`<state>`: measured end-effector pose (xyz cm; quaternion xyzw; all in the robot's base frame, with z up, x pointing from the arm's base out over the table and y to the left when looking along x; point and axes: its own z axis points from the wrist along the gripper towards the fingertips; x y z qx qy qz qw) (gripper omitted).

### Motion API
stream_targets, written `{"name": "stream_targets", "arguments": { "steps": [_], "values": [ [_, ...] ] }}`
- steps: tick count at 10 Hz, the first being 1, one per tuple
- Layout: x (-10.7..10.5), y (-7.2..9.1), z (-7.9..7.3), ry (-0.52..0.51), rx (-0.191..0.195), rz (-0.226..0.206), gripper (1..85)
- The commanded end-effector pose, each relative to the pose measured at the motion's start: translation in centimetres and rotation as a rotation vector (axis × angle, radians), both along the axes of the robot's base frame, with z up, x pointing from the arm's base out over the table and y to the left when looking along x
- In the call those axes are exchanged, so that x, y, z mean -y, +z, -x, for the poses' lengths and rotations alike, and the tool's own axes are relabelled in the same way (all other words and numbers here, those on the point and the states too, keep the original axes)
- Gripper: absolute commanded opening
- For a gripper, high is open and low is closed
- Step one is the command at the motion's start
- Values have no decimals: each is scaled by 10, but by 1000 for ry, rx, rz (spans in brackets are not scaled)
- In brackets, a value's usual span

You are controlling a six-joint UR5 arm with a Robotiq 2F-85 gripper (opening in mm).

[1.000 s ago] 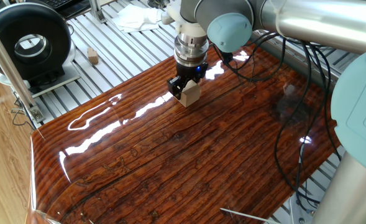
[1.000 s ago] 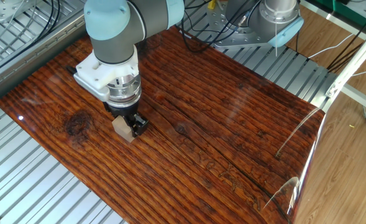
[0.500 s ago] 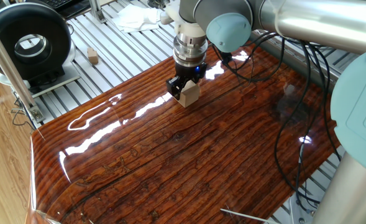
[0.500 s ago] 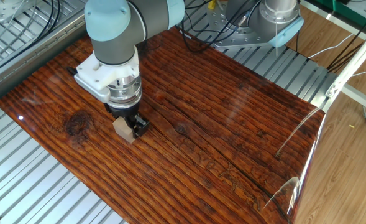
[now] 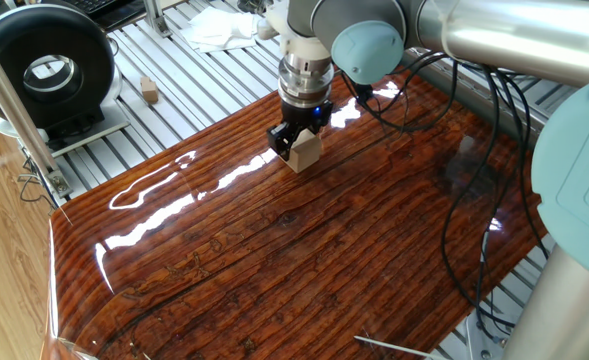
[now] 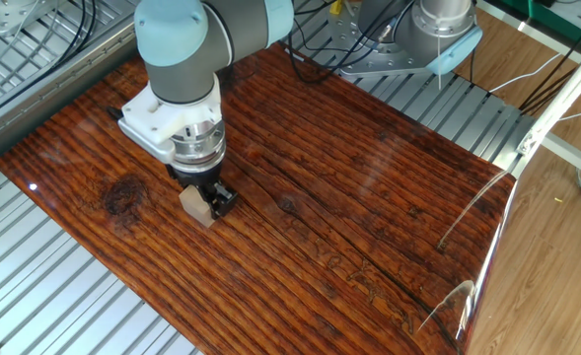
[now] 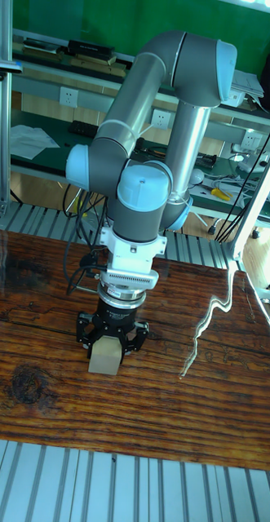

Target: Hold a small block with the gripper and sweep it from left to right on the table

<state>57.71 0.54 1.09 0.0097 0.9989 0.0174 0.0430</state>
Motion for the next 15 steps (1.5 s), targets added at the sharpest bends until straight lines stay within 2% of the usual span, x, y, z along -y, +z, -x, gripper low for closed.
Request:
{"name": "stream_targets", "arguments": {
  "steps": [1,15],
  "values": [
    [-4,1,-2,-11,2,-12,10],
    [-10,3,-4,-19,2,-21,10]
  ]
}}
